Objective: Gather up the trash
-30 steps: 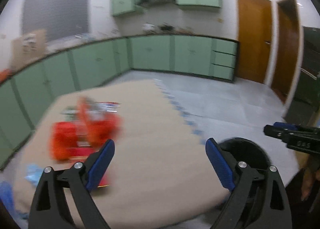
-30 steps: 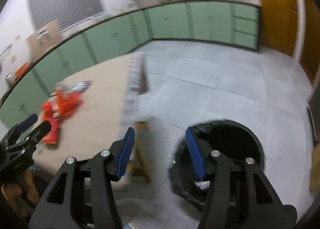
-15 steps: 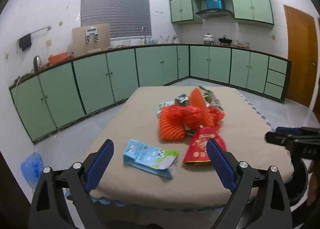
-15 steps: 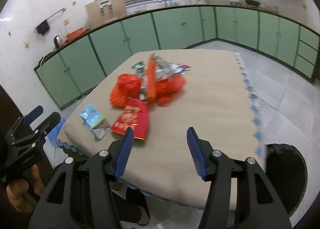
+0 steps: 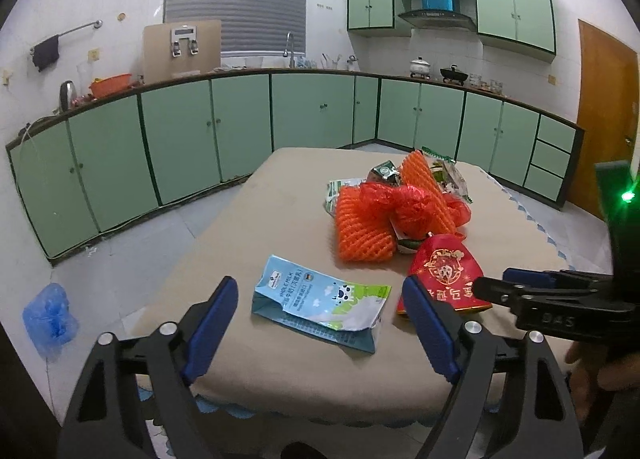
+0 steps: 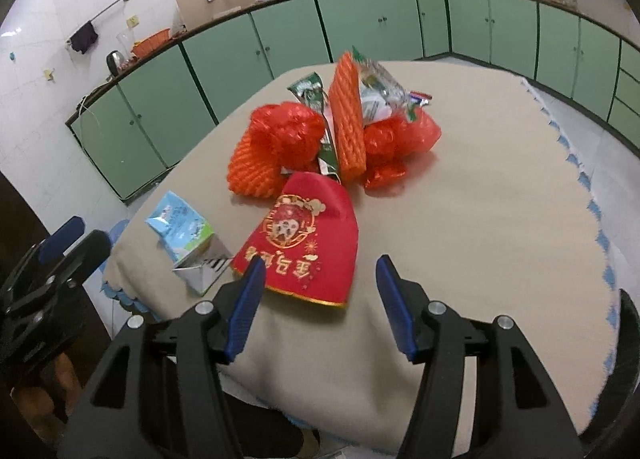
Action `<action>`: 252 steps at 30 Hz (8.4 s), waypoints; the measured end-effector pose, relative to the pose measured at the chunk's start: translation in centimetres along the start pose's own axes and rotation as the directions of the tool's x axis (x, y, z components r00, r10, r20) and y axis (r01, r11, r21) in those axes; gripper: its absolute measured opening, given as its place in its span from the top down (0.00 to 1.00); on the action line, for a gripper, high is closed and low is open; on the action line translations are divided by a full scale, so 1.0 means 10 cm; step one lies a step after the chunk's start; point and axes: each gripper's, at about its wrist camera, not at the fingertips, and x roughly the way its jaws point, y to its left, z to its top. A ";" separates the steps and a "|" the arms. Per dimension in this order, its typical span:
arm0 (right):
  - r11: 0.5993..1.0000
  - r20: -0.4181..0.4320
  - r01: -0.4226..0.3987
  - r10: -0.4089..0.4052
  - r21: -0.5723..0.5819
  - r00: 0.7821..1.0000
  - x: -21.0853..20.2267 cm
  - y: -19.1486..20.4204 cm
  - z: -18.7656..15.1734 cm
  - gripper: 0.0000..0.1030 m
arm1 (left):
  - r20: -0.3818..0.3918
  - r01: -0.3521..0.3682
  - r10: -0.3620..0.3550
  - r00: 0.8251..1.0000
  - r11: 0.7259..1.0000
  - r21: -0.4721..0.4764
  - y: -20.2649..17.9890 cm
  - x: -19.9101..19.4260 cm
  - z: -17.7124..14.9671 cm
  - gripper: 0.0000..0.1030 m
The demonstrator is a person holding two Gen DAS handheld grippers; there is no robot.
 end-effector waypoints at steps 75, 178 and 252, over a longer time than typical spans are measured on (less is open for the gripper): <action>0.997 0.125 -0.077 0.074 0.022 0.989 -0.48 -0.24 0.17 0.92 | -0.053 0.240 -0.239 0.969 0.971 -0.005 -0.27 0.36 0.15 0.98; 0.894 0.220 0.232 -0.333 0.383 0.917 -2.14 -2.45 -0.68 0.92 | 0.034 0.538 -0.551 0.834 0.824 0.176 -2.89 0.19 0.96 1.00; 0.852 0.179 0.278 -0.388 0.443 0.904 -2.30 -2.78 -1.10 0.92 | -0.042 0.564 -0.563 0.825 0.818 0.112 -2.63 0.47 0.48 0.87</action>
